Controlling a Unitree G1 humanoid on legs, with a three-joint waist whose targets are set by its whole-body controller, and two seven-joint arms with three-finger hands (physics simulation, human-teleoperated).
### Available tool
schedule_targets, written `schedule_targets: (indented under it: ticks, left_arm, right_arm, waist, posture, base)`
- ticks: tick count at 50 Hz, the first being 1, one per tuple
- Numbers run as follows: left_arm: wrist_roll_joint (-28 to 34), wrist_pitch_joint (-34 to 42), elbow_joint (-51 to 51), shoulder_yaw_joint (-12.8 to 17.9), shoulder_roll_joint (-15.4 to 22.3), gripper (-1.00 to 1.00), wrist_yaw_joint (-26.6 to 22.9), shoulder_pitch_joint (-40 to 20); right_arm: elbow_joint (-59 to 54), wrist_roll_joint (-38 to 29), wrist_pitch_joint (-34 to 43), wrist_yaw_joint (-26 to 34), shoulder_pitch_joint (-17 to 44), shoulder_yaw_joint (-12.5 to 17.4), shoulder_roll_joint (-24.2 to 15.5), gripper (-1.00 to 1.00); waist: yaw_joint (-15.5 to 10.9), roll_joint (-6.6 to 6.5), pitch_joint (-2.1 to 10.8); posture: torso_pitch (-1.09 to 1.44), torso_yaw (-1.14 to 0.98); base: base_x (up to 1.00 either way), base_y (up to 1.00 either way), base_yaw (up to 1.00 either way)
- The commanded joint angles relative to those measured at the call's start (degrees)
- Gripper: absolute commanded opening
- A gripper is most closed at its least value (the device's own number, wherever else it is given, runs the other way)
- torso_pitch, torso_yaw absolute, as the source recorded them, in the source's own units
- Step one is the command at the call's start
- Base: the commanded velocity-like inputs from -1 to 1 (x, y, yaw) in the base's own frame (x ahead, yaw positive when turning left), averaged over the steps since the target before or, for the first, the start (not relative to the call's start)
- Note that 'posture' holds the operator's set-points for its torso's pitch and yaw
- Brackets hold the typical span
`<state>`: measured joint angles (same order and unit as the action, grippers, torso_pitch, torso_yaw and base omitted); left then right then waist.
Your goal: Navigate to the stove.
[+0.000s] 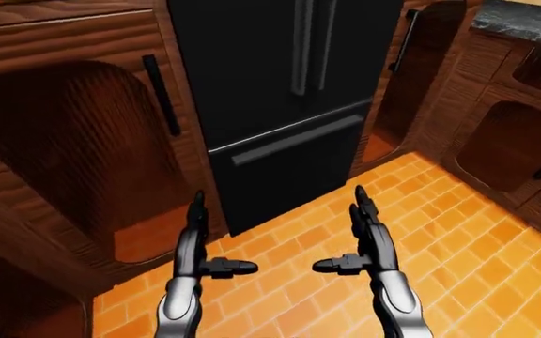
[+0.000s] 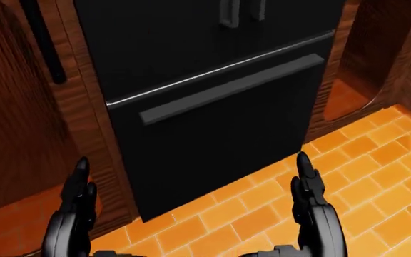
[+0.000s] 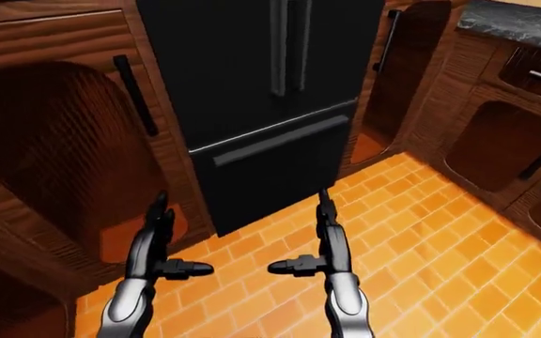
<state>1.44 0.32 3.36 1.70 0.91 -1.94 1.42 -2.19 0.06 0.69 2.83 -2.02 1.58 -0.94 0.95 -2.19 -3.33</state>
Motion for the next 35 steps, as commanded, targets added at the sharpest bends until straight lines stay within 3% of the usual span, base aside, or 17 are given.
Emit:
schedule_targets:
  ticks: [1, 2, 3, 4, 6, 8, 15, 17, 18, 19, 23, 29, 31, 32, 33, 34, 35]
  left_arm:
    - [0.0, -1.7, -2.3, 0.3, 0.3, 1.00, 0.3, -0.9]
    - [0.0, -1.7, -2.4, 0.3, 0.3, 1.00, 0.3, -0.8]
    - [0.0, -1.7, -2.3, 0.3, 0.3, 1.00, 0.2, -0.9]
    - [0.0, -1.9, -1.9, 0.4, 0.3, 1.00, 0.2, -1.0]
    - [0.0, -1.9, -2.0, 0.3, 0.3, 1.00, 0.2, -1.0]
    - [0.1, -2.1, -1.8, 0.4, 0.4, 1.00, 0.2, -1.0]
    - [0.2, -2.1, -1.9, 0.3, 0.3, 1.00, 0.2, -0.9]
    - [0.3, -1.8, -2.4, 0.2, 0.3, 1.00, 0.3, -0.7]
    - [0.3, -1.7, -2.6, 0.2, 0.3, 1.00, 0.3, -0.6]
    - [0.3, -2.1, -2.0, 0.3, 0.3, 1.00, 0.2, -0.8]
    - [0.3, -1.9, -2.1, 0.3, 0.3, 1.00, 0.2, -0.9]
    - [0.4, -2.2, -1.7, 0.3, 0.4, 1.00, 0.2, -1.0]
    - [0.5, -1.9, -2.1, 0.2, 0.3, 1.00, 0.2, -0.8]
    - [0.5, -1.8, -2.3, 0.2, 0.3, 1.00, 0.2, -0.8]
    - [0.5, -1.9, -2.2, 0.2, 0.4, 1.00, 0.2, -0.8]
    - [0.5, -2.1, -1.7, 0.3, 0.4, 1.00, 0.2, -1.0]
    - [0.5, -2.4, -1.4, 0.3, 0.4, 1.00, 0.2, -1.1]
  right_arm:
    - [2.4, 0.1, -1.6, 0.2, 1.0, -0.4, 0.2, 1.00]
    - [2.4, 0.1, -1.5, 0.2, 1.0, -0.4, 0.2, 1.00]
    - [2.4, 0.0, -1.5, 0.2, 1.0, -0.4, 0.2, 1.00]
    - [2.2, 0.0, -1.6, 0.1, 1.1, -0.4, 0.2, 1.00]
    - [2.2, 0.0, -1.7, 0.1, 1.1, -0.4, 0.2, 1.00]
    - [2.3, 0.0, -1.7, 0.2, 1.0, -0.4, 0.2, 1.00]
    - [2.3, 0.0, -1.8, 0.2, 0.9, -0.4, 0.1, 1.00]
    - [2.3, 0.0, -1.8, 0.2, 0.9, -0.4, 0.1, 1.00]
    - [2.5, 0.0, -1.6, 0.2, 0.9, -0.4, 0.1, 1.00]
    - [2.6, 0.0, -1.5, 0.2, 0.9, -0.4, 0.2, 1.00]
    - [2.1, 0.0, -1.8, 0.2, 1.1, -0.4, 0.1, 1.00]
    - [2.5, -0.1, -1.5, 0.2, 1.0, -0.4, 0.2, 1.00]
    - [3.0, -0.2, -1.2, 0.1, 0.7, -0.6, 0.2, 1.00]
    - [2.8, -0.2, -1.3, 0.1, 0.8, -0.5, 0.2, 1.00]
    - [3.1, -0.2, -1.1, 0.1, 0.8, -0.6, 0.2, 1.00]
    - [3.0, -0.2, -1.2, 0.1, 0.8, -0.6, 0.2, 1.00]
    - [2.4, -0.1, -1.6, 0.2, 0.9, -0.5, 0.2, 1.00]
  waist:
    - [-0.3, -0.33, 0.59]
    - [-0.4, -1.66, 0.91]
    - [-1.0, -3.82, 1.88]
    - [-1.2, -2.58, 2.03]
    - [-1.0, -2.48, 1.37]
    - [-0.9, -1.74, 2.35]
    - [-1.2, 2.81, 2.01]
    - [-1.0, 5.12, 2.29]
    - [-0.6, 7.30, 3.14]
    - [-0.1, 5.90, 3.09]
    - [0.6, 4.05, 3.10]
    - [-0.2, 0.66, 1.09]
    - [-0.5, -1.50, 1.13]
    - [-0.7, -3.44, 1.99]
    - [-0.6, -3.43, 2.73]
    - [-1.3, -2.15, 1.32]
    - [-0.9, -2.51, 0.99]
  posture:
    - [0.00, 0.00]
    - [0.00, 0.00]
    - [0.00, 0.00]
    - [0.00, 0.00]
    - [0.00, 0.00]
    - [0.00, 0.00]
    - [0.00, 0.00]
    - [0.00, 0.00]
    - [0.00, 0.00]
    - [0.00, 0.00]
    - [0.00, 0.00]
    - [0.00, 0.00]
    - [0.00, 0.00]
    - [0.00, 0.00]
    - [0.00, 0.00]
    - [0.00, 0.00]
    - [0.00, 0.00]
  base:
    - [-0.02, 0.00, -0.63]
    - [-0.02, 0.00, -0.63]
    - [-0.02, 0.00, -0.62]
    - [-0.02, 0.00, -0.62]
    - [-0.02, 0.00, -0.64]
    - [-0.02, 0.00, -0.63]
    - [-0.02, 0.00, -0.63]
    - [-0.01, 0.00, -0.63]
    - [-0.01, 0.00, -0.62]
    - [-0.01, 0.00, -0.62]
    - [-0.01, 0.00, -0.63]
    - [-0.02, 0.00, -0.63]
    - [-0.02, 0.00, -0.63]
    - [-0.02, 0.00, -0.62]
    - [-0.02, 0.00, -0.62]
    - [-0.02, 0.00, -0.62]
    - [-0.02, 0.00, -0.63]
